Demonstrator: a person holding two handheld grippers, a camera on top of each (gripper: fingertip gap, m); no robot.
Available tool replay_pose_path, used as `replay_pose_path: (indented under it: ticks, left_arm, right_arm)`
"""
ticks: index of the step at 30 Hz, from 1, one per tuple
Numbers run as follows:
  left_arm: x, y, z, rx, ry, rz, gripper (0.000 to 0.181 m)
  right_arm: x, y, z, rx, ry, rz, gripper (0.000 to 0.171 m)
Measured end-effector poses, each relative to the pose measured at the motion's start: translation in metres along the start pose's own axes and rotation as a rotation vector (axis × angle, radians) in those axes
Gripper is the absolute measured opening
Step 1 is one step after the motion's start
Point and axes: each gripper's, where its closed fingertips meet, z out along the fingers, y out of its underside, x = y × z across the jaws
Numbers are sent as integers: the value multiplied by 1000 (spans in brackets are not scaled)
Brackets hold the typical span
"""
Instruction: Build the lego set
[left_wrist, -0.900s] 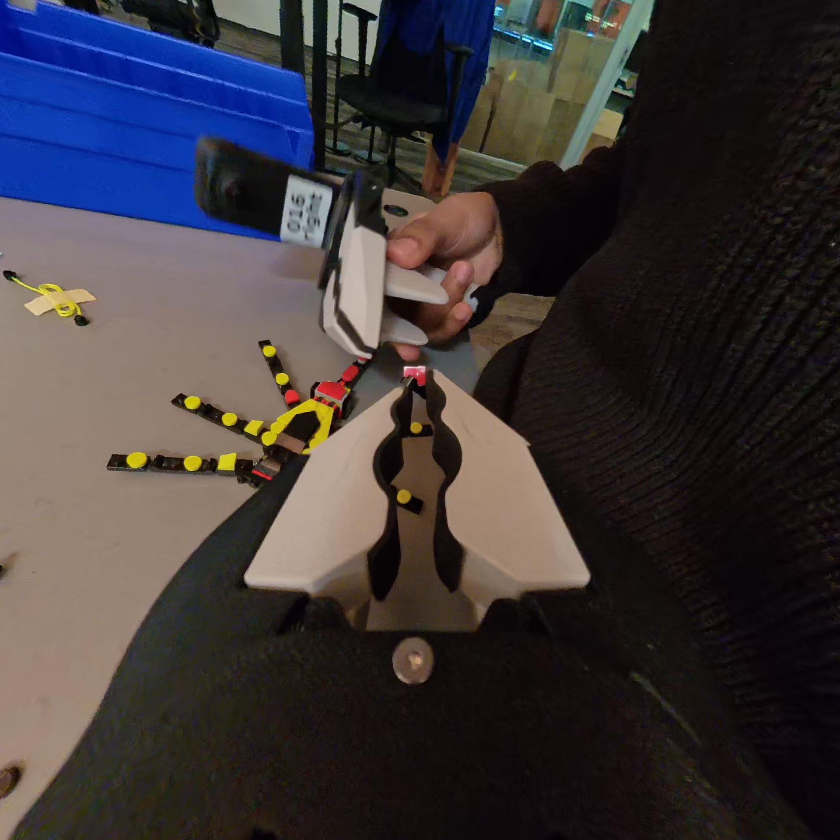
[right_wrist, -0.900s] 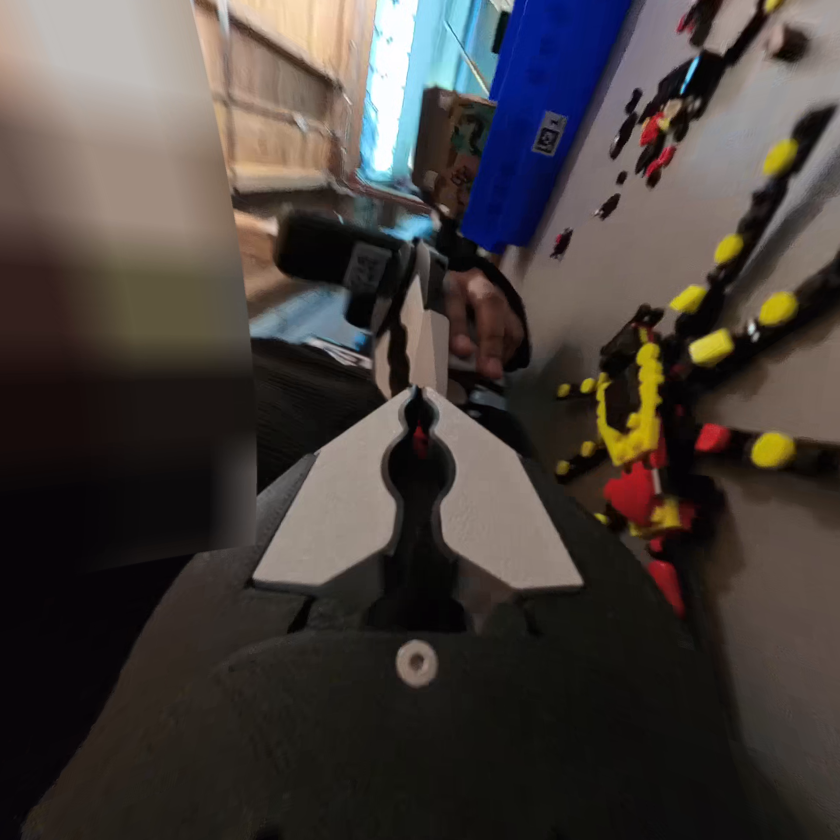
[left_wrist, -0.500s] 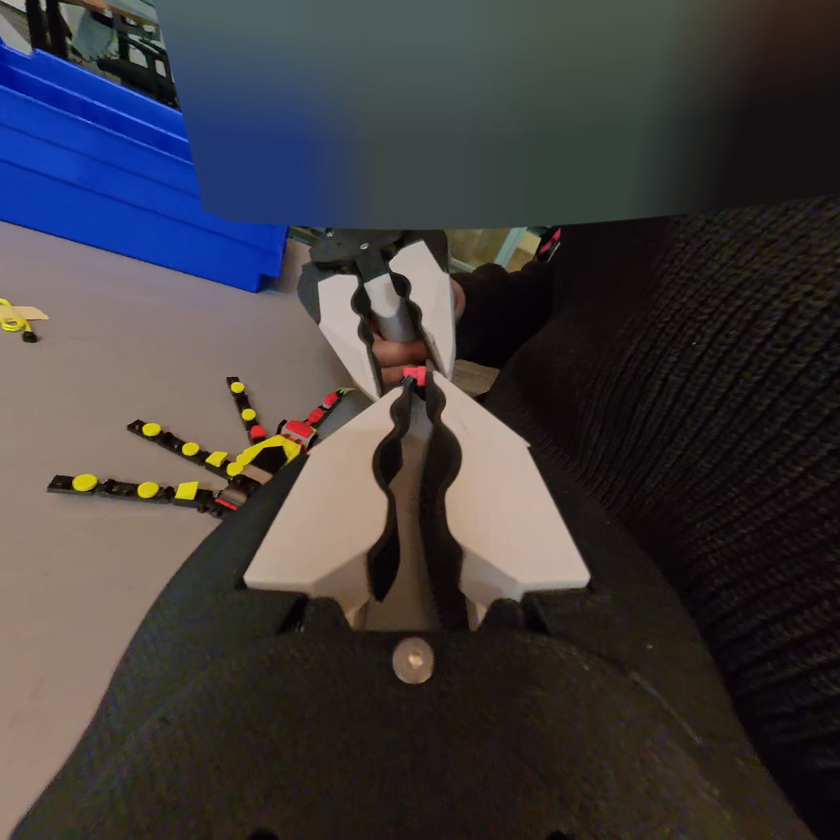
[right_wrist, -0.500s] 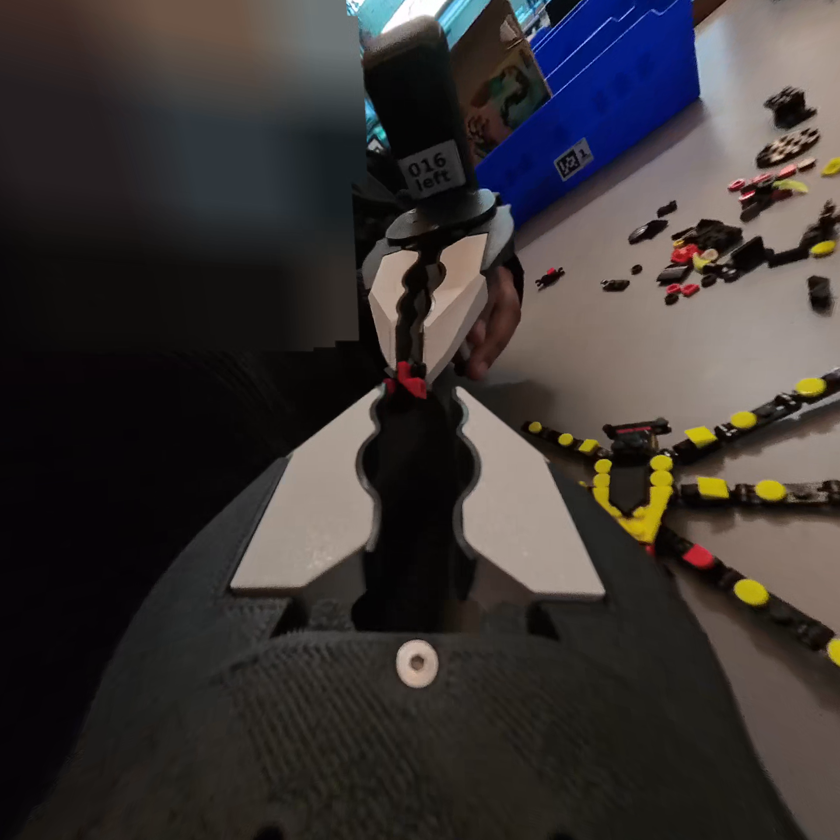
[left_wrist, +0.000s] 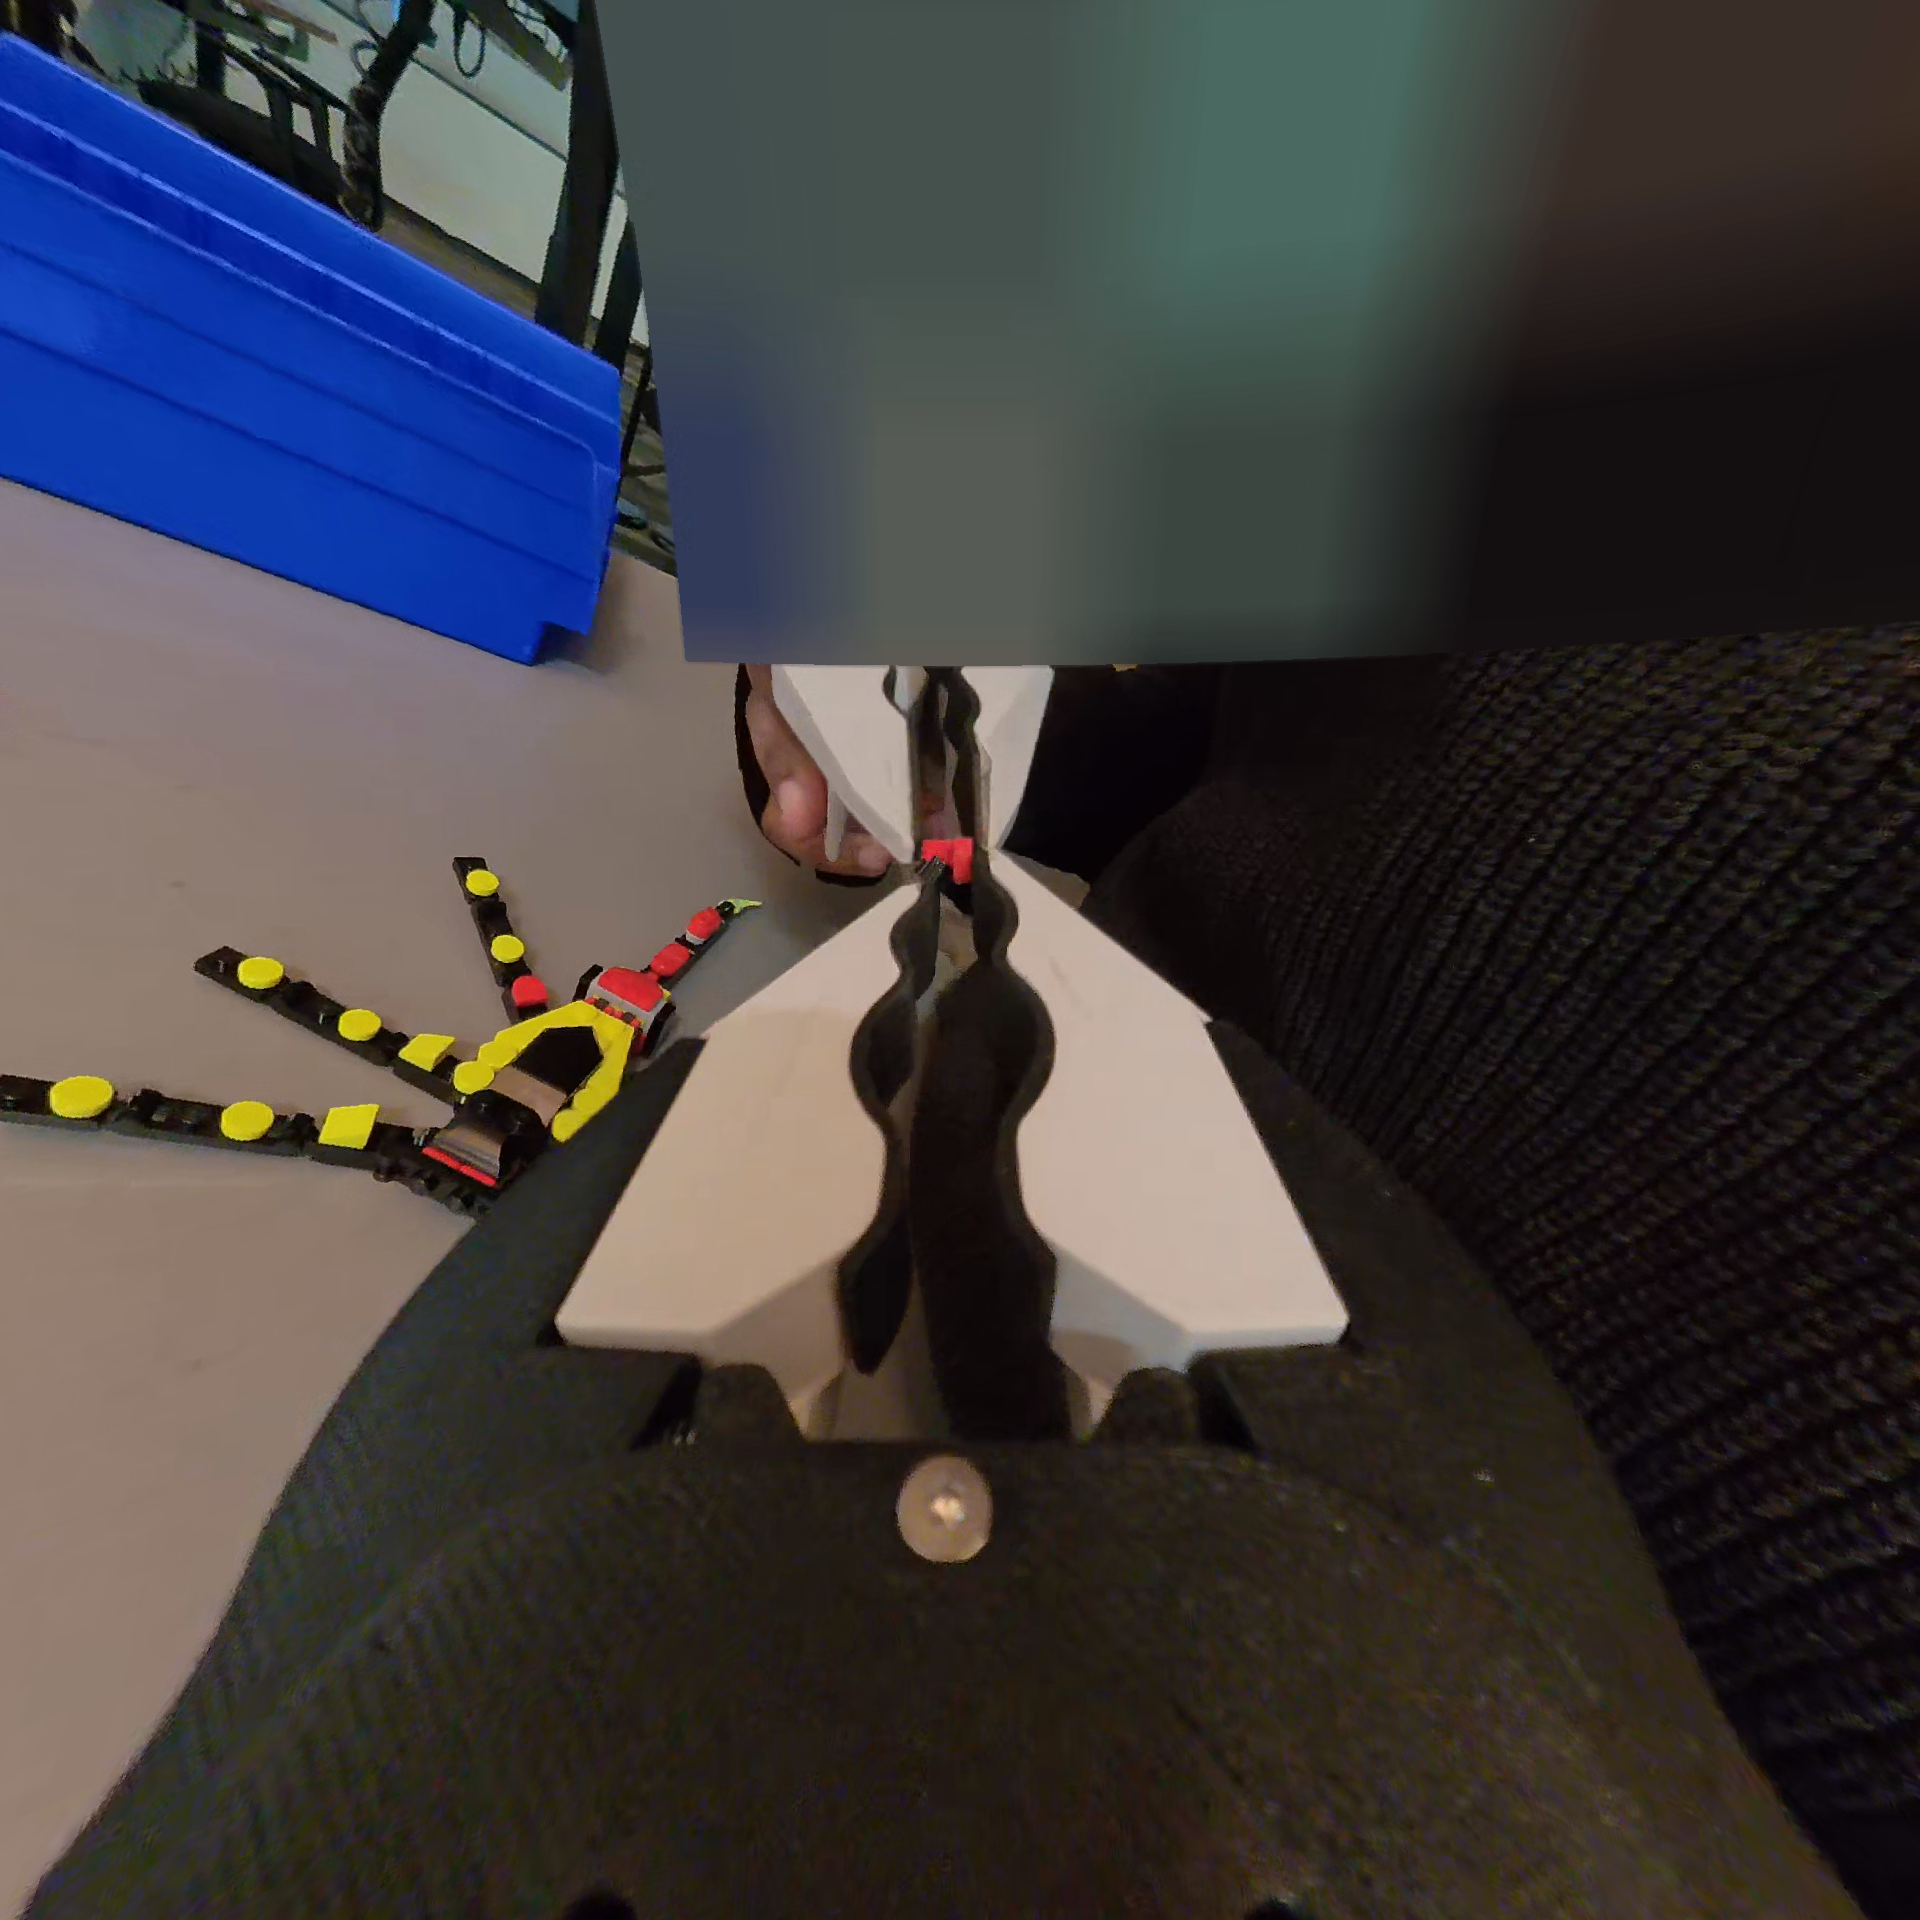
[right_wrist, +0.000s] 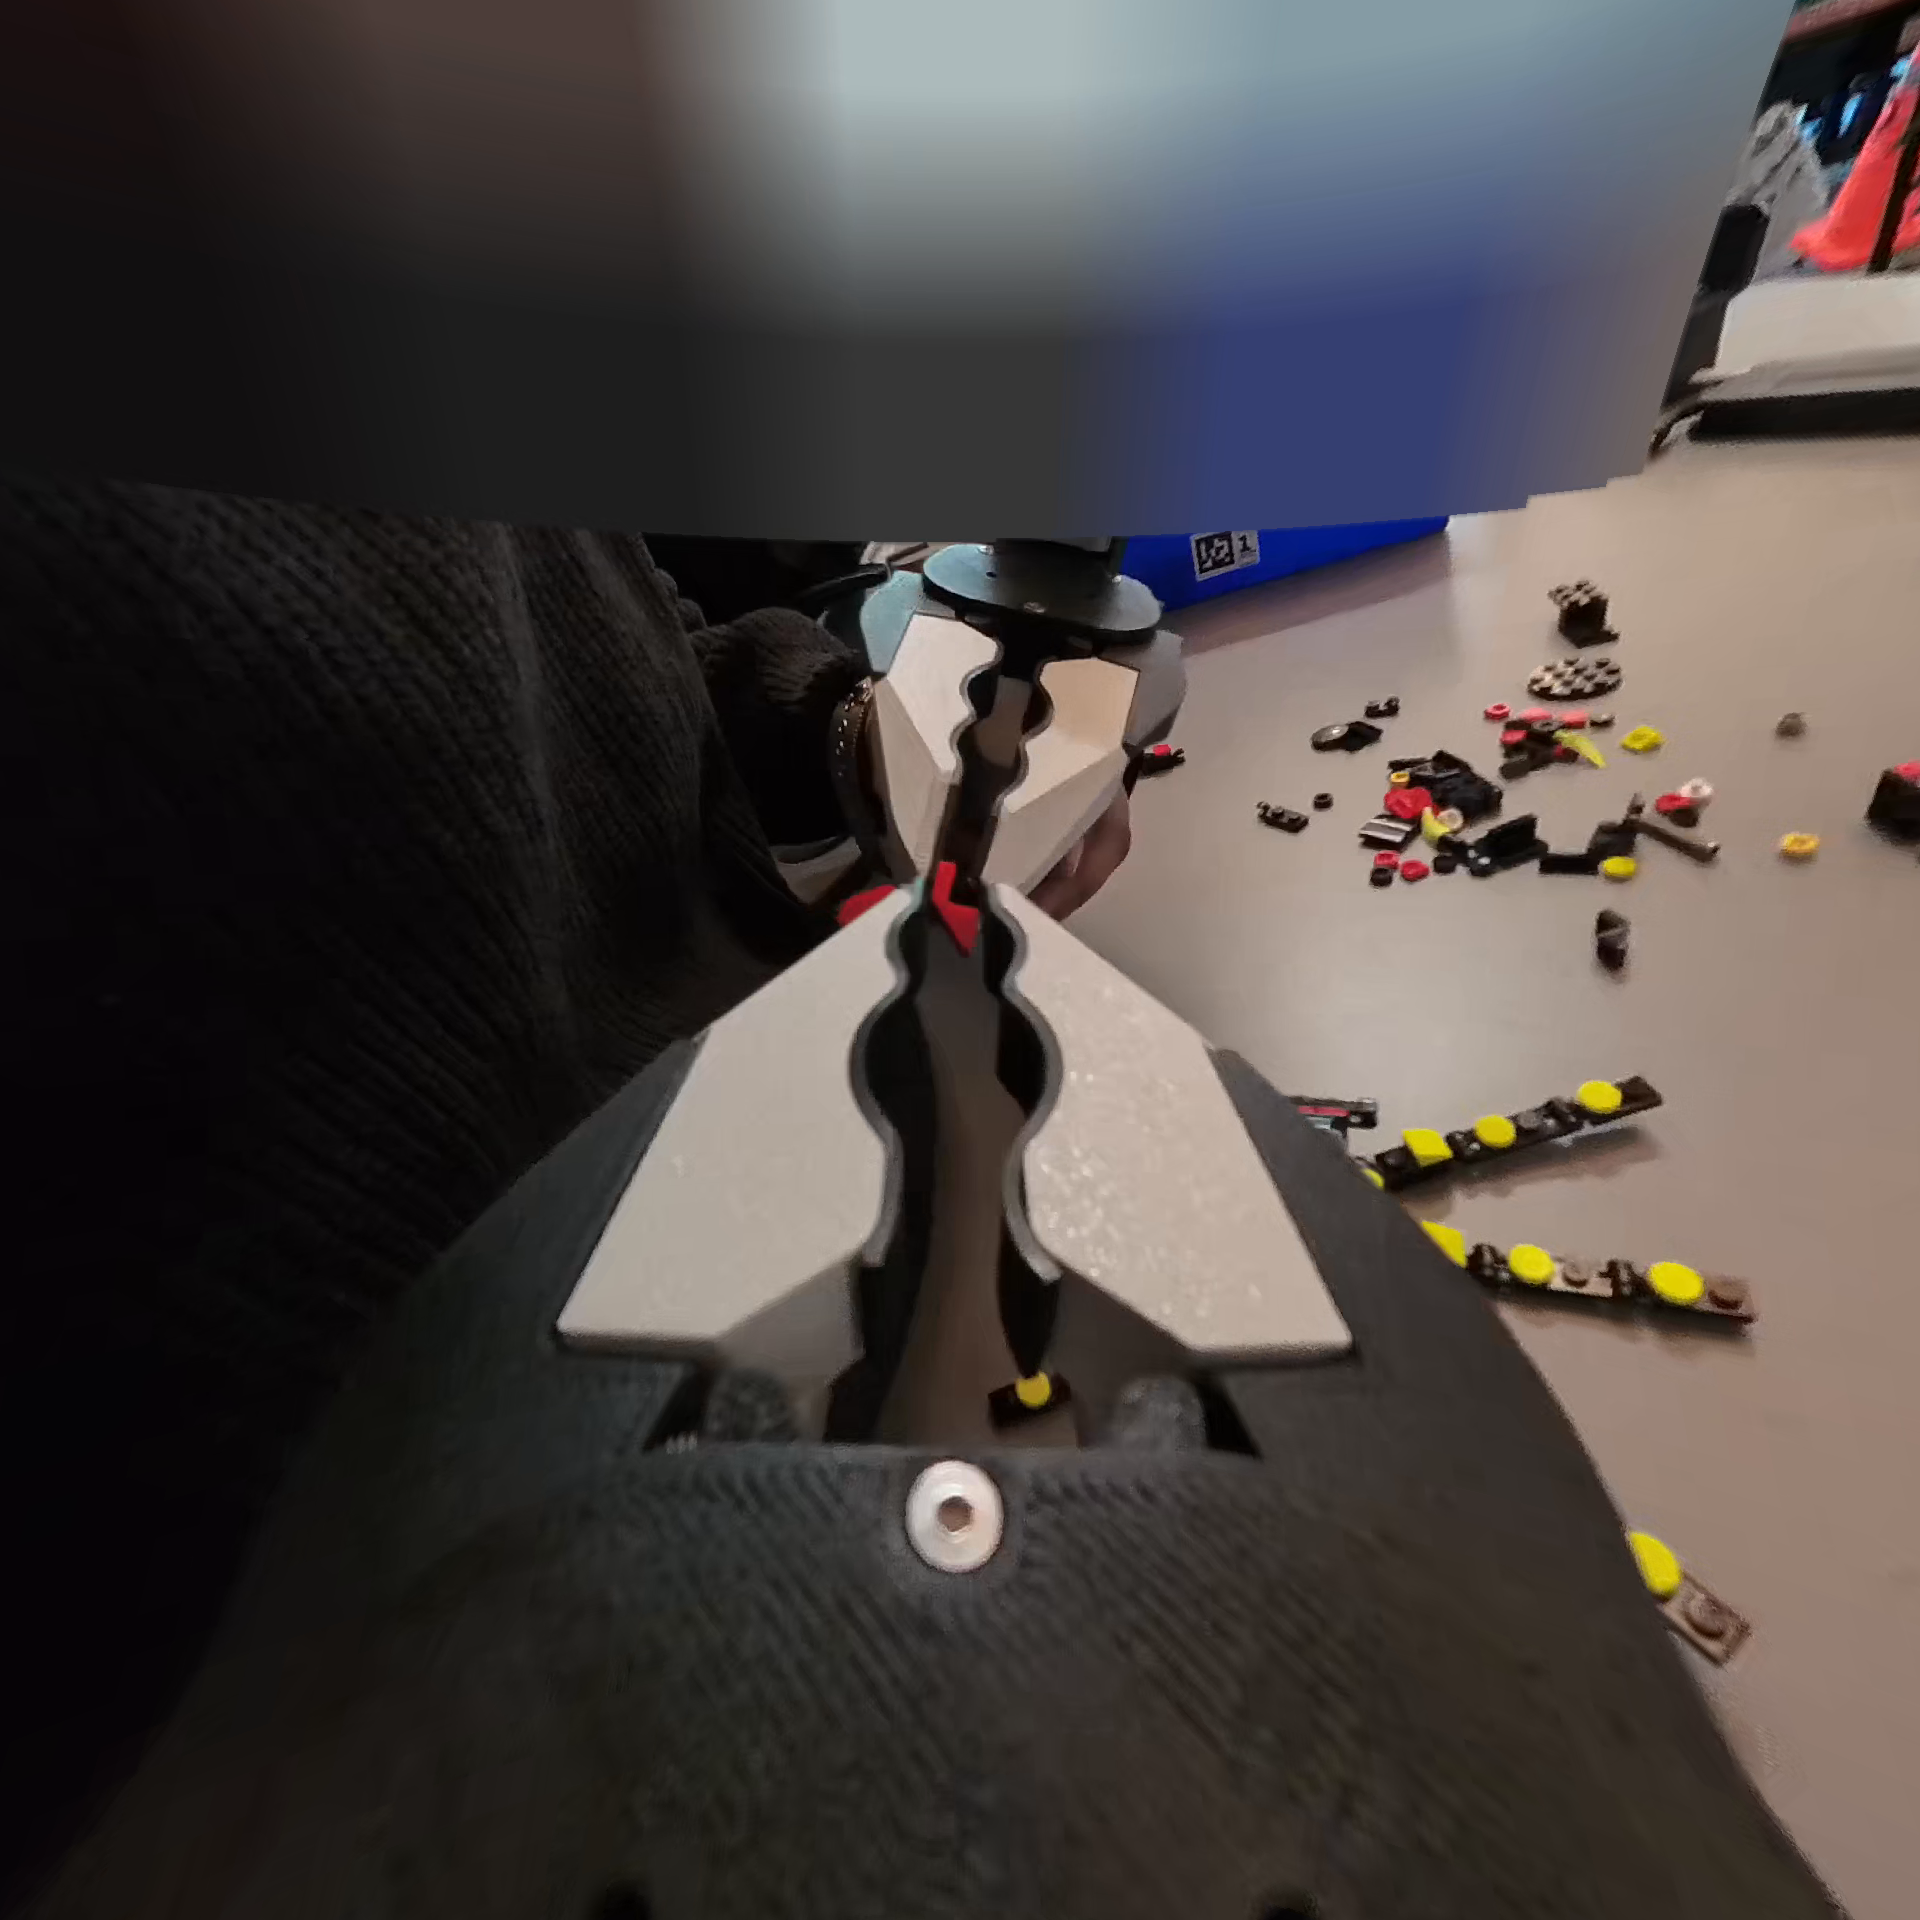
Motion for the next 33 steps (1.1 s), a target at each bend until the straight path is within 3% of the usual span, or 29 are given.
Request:
replay_pose_path:
  ticks: [7,21,33]
  left_arm:
    - [1,0,0,4,3,9,6]
    - [16,4,1,-13,58,143,6]
    - [24,14,4,-63,110,151,5]
  right_arm:
    - [-2,-1,-1,0,-40,79,7]
    - [-17,-3,0,47,-320,567,7]
    - [-26,8,2,-17,-362,562,7]
